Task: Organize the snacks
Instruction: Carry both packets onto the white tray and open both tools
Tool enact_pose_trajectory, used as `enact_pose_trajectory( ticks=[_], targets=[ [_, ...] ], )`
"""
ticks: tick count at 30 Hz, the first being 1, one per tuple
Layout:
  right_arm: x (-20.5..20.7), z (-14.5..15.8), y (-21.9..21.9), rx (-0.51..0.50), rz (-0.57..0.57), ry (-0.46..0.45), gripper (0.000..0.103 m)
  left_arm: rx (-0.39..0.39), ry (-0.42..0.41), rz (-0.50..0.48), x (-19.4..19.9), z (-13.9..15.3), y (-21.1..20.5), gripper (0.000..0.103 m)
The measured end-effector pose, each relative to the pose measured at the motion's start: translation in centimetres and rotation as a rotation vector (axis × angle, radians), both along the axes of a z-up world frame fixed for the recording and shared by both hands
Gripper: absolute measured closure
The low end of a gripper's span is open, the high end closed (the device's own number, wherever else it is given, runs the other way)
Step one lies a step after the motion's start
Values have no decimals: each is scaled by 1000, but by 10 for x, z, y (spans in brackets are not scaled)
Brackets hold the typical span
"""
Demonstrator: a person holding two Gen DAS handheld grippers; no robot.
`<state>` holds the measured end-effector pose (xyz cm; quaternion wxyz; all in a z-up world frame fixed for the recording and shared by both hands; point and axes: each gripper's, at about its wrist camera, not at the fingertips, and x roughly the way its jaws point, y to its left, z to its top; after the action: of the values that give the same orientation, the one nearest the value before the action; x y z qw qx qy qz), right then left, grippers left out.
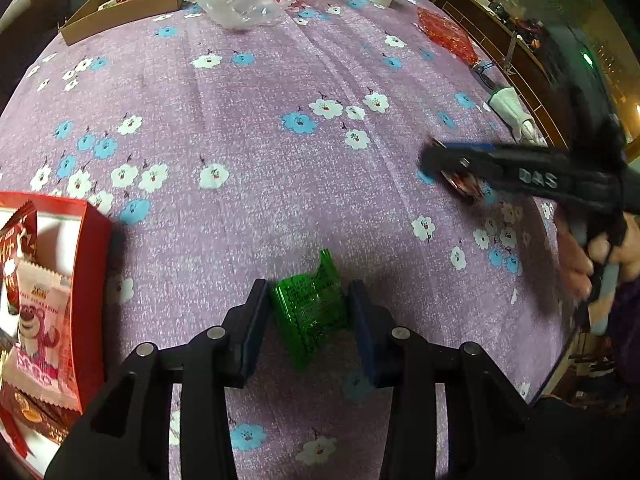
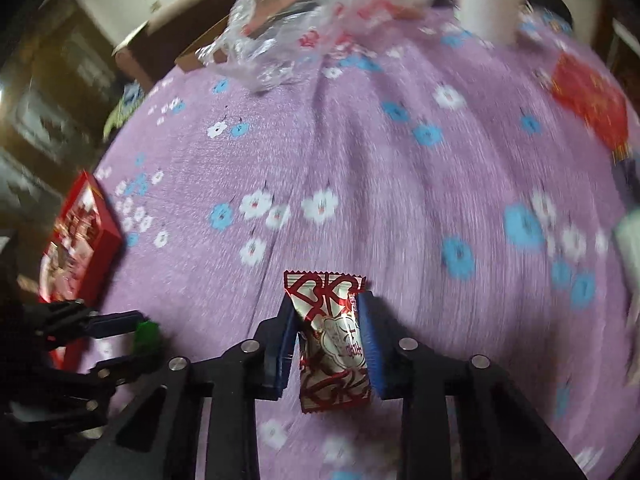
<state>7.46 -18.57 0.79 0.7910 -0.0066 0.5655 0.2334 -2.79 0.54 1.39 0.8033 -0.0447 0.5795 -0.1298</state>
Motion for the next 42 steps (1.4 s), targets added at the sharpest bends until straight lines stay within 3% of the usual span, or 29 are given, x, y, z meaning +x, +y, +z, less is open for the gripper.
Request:
enact_pose_trajectory(
  ticks=[8,13,24,32,42],
  targets=[
    [-45,-2,-10,77,-14,80,75,-42,22,6,-15,1,13,68],
    [-57,0,7,125,20,112,76,-42,30,41,-18,4,27,68],
    [-55,21,82,198,146,127,76,75,-79,66,-46,35,53,68],
    [-55,42,165,226,307,114,77,86,-151,231,-82,61,107,68],
    [-80,65,262,227,498,67,77,91,-144,467,-115,54,173,68]
  ],
)
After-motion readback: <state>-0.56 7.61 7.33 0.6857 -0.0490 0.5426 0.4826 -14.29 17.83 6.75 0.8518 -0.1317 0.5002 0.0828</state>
